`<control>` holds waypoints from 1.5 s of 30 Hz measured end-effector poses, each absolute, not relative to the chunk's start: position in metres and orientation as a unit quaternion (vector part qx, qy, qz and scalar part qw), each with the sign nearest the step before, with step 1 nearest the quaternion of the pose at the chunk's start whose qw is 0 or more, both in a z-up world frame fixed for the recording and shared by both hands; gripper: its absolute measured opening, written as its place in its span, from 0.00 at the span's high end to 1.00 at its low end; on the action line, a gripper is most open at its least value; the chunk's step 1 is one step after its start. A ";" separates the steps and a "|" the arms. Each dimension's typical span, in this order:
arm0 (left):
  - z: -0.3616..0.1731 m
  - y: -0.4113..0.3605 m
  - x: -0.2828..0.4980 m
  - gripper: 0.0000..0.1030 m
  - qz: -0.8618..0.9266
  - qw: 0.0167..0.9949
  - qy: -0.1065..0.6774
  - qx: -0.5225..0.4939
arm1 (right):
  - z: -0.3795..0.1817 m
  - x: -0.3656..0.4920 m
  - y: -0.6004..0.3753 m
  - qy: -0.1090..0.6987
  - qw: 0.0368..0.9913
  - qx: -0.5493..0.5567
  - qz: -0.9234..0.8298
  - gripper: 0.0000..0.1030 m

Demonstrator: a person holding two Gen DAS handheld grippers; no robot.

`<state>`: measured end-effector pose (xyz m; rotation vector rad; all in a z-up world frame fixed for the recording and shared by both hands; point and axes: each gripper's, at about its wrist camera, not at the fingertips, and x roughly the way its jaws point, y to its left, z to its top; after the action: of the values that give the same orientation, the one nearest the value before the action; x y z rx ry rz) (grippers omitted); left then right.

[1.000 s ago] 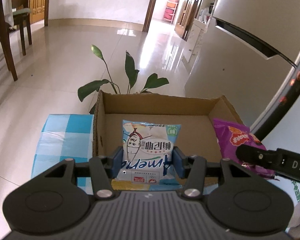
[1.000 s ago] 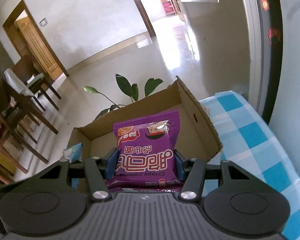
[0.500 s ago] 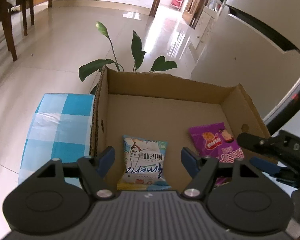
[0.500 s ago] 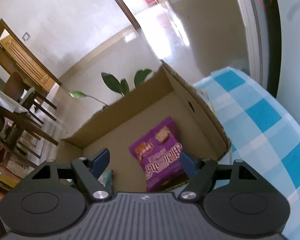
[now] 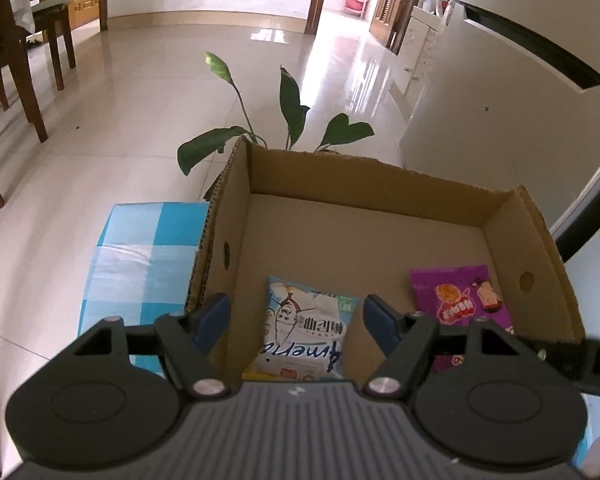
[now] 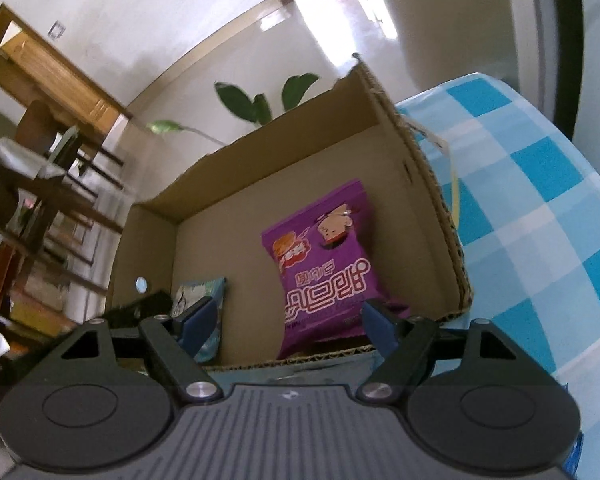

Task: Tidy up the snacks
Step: 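Lower both packets into the box and open both grippers, then withdraw both grippers from the box back over the remaining snacks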

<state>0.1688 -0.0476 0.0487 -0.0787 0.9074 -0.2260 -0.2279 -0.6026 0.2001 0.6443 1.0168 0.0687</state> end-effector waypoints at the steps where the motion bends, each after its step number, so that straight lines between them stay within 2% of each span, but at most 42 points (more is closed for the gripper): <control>1: 0.051 -0.046 0.168 0.28 -0.110 0.892 0.438 -0.041 | 0.203 -0.229 -0.601 0.478 0.828 0.292 0.033 0.19; 11: 0.080 -0.027 0.143 0.27 -0.147 0.892 0.427 -0.029 | 0.233 -0.250 -0.595 0.471 0.853 0.222 0.040 0.18; 22: 0.089 0.012 0.102 0.26 -0.184 0.884 0.430 0.009 | 0.250 -0.298 -0.597 0.473 0.855 0.208 0.048 0.13; 25: 0.083 0.028 0.094 0.21 -0.156 0.886 0.437 0.013 | 0.253 -0.313 -0.602 0.471 0.855 0.215 0.041 0.12; 32: 0.055 0.057 0.073 0.21 -0.085 0.872 0.481 0.019 | 0.252 -0.351 -0.604 0.470 0.849 0.238 0.035 0.11; 45: 0.007 0.085 0.047 0.21 -0.017 0.843 0.535 -0.054 | 0.229 -0.411 -0.584 0.500 0.821 0.276 0.021 0.11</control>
<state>0.0468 0.0852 0.0074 -0.1144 1.1291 -0.0365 -0.4111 -0.5843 0.2287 0.5874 1.0644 0.0453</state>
